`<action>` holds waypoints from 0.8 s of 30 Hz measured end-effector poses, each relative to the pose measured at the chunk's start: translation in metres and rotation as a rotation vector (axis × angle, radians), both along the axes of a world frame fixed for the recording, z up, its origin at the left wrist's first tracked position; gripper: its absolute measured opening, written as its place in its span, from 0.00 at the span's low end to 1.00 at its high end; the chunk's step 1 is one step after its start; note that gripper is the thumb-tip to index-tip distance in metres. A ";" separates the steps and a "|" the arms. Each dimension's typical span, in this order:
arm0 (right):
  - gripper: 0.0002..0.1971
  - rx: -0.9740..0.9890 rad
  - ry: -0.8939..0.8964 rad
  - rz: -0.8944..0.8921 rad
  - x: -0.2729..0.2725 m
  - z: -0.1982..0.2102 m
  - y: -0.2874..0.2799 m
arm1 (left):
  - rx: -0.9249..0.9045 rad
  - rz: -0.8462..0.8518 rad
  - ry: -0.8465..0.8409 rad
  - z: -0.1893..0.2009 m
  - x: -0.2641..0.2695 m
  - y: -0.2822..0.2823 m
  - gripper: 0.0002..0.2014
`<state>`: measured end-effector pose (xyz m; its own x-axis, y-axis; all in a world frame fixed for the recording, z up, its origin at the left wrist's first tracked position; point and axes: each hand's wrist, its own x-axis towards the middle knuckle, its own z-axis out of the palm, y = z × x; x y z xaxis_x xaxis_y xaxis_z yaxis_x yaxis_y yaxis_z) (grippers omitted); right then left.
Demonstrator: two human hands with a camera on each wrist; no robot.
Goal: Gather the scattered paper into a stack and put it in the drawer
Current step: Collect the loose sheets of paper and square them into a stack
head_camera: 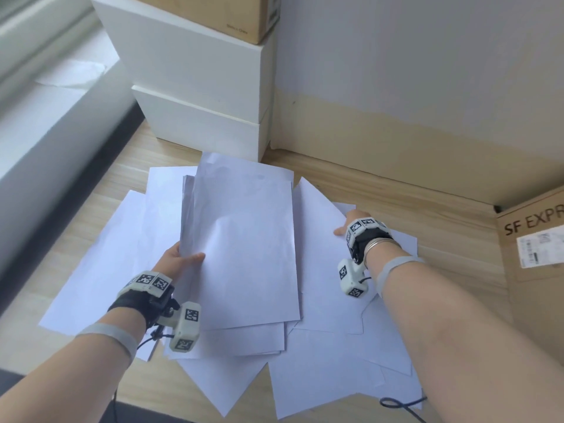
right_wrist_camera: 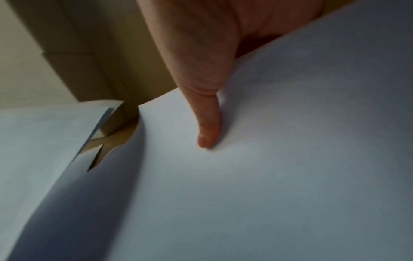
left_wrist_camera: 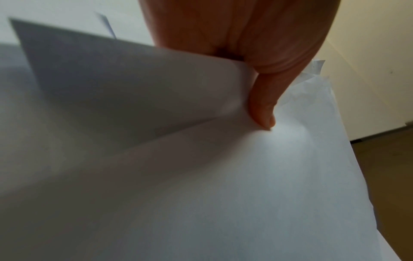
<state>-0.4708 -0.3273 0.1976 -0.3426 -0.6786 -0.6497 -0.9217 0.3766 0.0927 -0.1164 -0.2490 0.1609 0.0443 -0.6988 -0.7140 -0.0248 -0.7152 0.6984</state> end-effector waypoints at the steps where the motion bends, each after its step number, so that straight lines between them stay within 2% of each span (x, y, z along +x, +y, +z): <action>1: 0.23 0.002 -0.014 -0.048 -0.003 -0.003 0.008 | 0.001 -0.002 0.000 0.001 -0.001 0.000 0.09; 6: 0.24 -0.010 -0.024 -0.234 -0.002 -0.019 0.044 | 0.006 -0.022 -0.001 0.000 -0.008 -0.001 0.10; 11: 0.30 -0.192 -0.063 -0.422 0.017 -0.033 0.068 | 0.012 -0.035 0.002 -0.003 -0.017 0.001 0.08; 17: 0.36 -0.217 -0.150 -0.493 0.017 -0.032 0.075 | 0.027 -0.073 -0.020 -0.002 -0.024 0.006 0.12; 19: 0.33 -0.252 -0.249 -0.541 0.011 -0.033 0.079 | 0.027 -0.078 -0.027 -0.001 -0.026 0.008 0.13; 21: 0.24 -0.344 -0.371 -0.606 0.002 -0.033 0.085 | 0.025 -0.085 -0.024 0.000 -0.028 0.009 0.12; 22: 0.23 -0.385 -0.391 -0.619 -0.002 -0.033 0.088 | 0.025 -0.091 -0.020 0.000 -0.030 0.009 0.12; 24: 0.29 -0.385 -0.391 -0.638 -0.010 -0.026 0.091 | 0.032 -0.100 -0.020 0.001 -0.031 0.010 0.12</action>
<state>-0.4811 -0.2358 0.1712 -0.5338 -0.6297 -0.5644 -0.4603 0.7762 -0.4308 -0.1475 -0.2388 0.1616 -0.0099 -0.6775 -0.7355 -0.1104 -0.7303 0.6741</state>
